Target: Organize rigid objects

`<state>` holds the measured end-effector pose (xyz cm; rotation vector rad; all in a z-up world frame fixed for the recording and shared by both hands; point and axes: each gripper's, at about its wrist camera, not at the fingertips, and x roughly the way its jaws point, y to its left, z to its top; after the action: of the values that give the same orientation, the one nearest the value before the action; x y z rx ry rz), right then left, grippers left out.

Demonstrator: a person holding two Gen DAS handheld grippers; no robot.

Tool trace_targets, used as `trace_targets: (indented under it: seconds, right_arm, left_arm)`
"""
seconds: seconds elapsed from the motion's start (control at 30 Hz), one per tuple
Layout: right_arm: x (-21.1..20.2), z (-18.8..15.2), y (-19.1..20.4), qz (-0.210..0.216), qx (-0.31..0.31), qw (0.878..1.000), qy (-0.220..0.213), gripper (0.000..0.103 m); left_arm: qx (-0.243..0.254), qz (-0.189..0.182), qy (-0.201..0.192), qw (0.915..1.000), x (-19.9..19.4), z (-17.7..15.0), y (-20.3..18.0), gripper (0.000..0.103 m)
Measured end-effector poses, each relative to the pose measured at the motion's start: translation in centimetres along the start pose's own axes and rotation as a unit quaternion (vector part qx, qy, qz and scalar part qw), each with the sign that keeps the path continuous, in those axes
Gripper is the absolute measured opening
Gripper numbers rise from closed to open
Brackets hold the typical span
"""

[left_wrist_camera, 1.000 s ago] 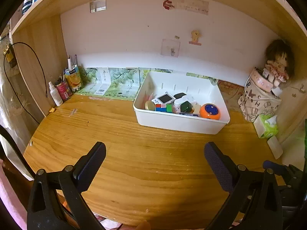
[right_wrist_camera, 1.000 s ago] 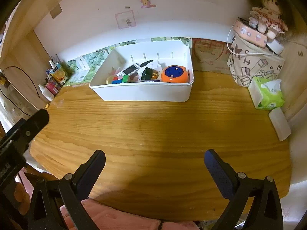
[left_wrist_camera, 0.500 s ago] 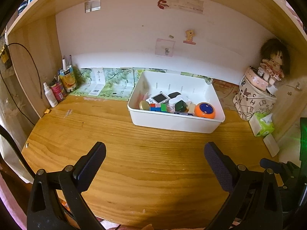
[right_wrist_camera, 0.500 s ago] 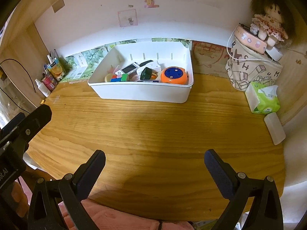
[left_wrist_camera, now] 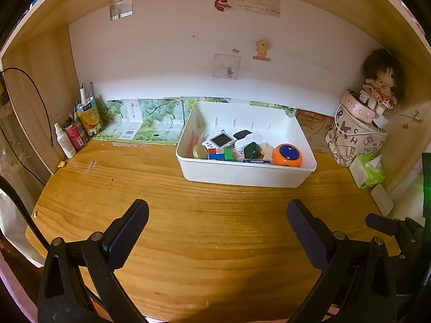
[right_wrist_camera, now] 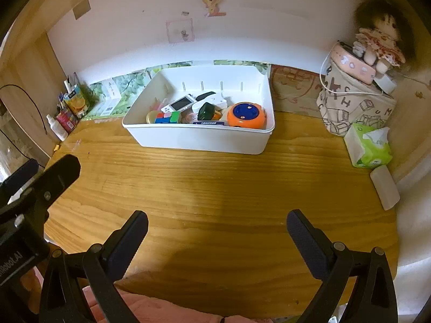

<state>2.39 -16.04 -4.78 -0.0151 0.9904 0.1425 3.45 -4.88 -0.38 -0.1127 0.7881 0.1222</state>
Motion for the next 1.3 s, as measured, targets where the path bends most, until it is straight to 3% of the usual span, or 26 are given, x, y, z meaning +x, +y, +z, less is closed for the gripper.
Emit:
trace_targets:
  seconds: [1.3]
  right_arm:
    - [1.9,0.5,0.3,-0.006,-0.006,0.999,0.036,0.103]
  left_arm:
    - [0.029,0.012,0.019,0.9993,1.9,0.4,-1.3,0.102]
